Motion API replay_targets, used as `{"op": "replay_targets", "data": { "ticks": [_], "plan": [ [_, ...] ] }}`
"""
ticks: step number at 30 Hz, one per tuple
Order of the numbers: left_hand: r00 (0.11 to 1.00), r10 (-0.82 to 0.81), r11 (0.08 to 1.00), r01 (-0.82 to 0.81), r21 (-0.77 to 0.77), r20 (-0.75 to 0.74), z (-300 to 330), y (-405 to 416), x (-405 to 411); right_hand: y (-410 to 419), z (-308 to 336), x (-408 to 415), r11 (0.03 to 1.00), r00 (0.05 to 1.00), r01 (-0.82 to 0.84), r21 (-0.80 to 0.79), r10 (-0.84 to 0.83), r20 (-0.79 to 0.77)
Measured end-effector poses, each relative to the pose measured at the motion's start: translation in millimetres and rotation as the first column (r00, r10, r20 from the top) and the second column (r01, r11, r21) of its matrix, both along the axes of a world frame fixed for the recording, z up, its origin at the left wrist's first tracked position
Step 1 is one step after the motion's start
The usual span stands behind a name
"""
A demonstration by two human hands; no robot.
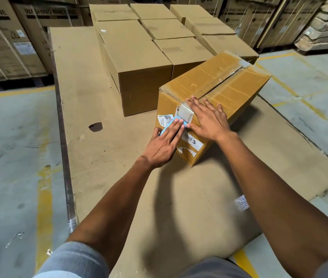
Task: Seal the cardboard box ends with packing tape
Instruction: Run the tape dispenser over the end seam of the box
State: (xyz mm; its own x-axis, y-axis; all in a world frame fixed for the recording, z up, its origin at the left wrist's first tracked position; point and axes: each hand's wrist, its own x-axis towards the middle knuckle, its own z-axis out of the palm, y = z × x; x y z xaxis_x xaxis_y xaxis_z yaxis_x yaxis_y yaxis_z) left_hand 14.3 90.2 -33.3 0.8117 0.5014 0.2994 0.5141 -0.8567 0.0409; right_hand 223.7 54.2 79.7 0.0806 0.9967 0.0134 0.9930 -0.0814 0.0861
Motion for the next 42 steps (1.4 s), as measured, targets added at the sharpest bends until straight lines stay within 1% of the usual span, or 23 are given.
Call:
{"op": "replay_targets", "data": {
  "ticks": [4, 8, 14, 22, 30, 39, 42],
  "plan": [
    [1.0, 0.004, 1.0, -0.004, 0.016, -0.01, 2, 3, 1, 0, 1, 0, 1.0, 1.0, -0.012, 0.001, 0.012, -0.018],
    [1.0, 0.017, 1.0, -0.017, -0.016, 0.011, 1, 4, 1, 1, 1, 0, 1.0, 0.999, -0.011, -0.006, 0.011, -0.039],
    [1.0, -0.006, 1.0, 0.006, -0.01, 0.014, -2, 9, 1, 2, 1, -1, 1.0, 0.999, -0.006, -0.006, 0.005, -0.04],
    [1.0, -0.029, 0.999, 0.029, 0.019, 0.002, -1, 16, 0, 3, 0, -1, 1.0, 0.999, -0.002, 0.0, 0.002, -0.047],
    [0.999, -0.027, 0.997, 0.024, 0.069, 0.043, -8, 17, 0, 1, 1, -4, 1.0, 0.999, 0.005, 0.001, -0.005, -0.046],
    [0.994, -0.004, 0.999, 0.009, -0.047, 0.11, -5, 7, 4, 0, 6, -9, 1.0, 0.999, 0.013, 0.003, -0.013, -0.049],
    [0.994, 0.0, 0.997, 0.008, -0.072, 0.109, -1, 6, 5, -1, 9, -11, 1.0, 0.999, 0.025, 0.011, -0.024, -0.046]
  ]
}}
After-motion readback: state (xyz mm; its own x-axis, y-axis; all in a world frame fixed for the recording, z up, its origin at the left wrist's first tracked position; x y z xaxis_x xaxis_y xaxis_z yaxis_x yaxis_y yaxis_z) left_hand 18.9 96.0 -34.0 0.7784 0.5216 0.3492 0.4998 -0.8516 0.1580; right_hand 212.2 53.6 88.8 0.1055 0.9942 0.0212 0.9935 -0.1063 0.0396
